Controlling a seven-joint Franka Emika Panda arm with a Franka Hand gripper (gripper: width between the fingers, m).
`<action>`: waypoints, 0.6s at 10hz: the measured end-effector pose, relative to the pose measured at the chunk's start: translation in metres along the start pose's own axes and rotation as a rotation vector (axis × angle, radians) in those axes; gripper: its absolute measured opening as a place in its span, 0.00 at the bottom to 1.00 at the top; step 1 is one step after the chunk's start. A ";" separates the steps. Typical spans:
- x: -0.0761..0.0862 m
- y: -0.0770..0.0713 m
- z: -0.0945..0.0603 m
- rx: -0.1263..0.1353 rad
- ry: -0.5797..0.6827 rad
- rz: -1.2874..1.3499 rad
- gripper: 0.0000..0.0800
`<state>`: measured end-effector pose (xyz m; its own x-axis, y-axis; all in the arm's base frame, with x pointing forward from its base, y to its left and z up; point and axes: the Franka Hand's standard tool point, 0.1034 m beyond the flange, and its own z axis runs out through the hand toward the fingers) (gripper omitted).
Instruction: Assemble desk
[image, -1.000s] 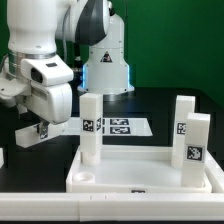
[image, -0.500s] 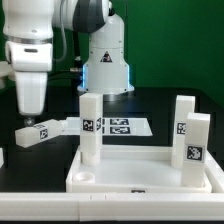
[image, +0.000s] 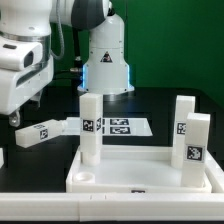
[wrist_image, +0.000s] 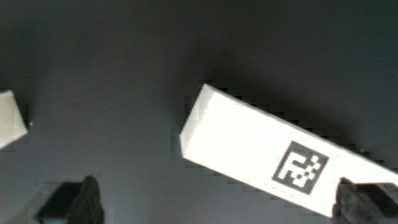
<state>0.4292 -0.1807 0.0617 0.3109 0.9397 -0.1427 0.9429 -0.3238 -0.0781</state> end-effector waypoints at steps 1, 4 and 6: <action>-0.001 0.000 -0.001 0.008 0.008 0.114 0.81; 0.004 0.013 -0.011 0.023 0.035 0.682 0.81; 0.008 0.020 -0.015 0.102 0.023 0.981 0.81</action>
Offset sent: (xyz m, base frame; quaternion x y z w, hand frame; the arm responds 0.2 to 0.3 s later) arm 0.0131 -0.0035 0.0099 -0.0099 -0.0272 0.3587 0.9330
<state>0.4525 -0.1778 0.0734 0.9527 0.2512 -0.1709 0.2515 -0.9677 -0.0206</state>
